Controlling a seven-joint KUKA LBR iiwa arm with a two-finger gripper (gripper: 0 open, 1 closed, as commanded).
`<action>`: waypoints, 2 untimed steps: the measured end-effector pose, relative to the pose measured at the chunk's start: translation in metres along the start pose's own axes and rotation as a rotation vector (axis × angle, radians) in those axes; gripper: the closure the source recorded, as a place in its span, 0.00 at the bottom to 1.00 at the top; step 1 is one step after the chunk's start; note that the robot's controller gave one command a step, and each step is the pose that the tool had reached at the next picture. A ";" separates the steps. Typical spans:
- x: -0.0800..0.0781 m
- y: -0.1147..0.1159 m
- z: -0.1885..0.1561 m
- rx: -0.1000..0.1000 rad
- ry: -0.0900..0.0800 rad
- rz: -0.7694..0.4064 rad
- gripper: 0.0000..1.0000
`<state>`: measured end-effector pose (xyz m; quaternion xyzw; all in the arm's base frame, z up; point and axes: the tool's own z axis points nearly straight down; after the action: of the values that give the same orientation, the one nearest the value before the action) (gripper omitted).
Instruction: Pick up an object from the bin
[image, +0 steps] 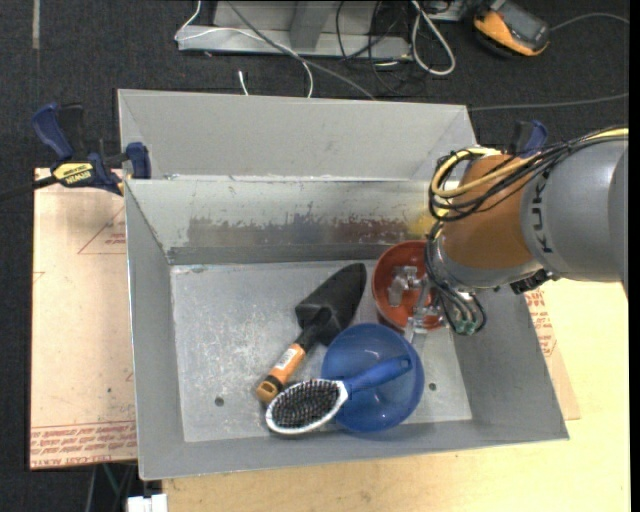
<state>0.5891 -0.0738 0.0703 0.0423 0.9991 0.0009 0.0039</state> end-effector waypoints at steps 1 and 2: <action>0.002 0.000 0.000 0.001 -0.004 -0.011 0.00; -0.026 0.009 0.000 0.000 -0.004 -0.269 0.00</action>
Offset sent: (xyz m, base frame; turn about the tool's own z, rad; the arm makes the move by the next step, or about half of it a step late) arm 0.0259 0.0064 -0.0003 -0.2702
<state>0.6162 -0.0668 0.0706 -0.0921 0.9957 0.0004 0.0058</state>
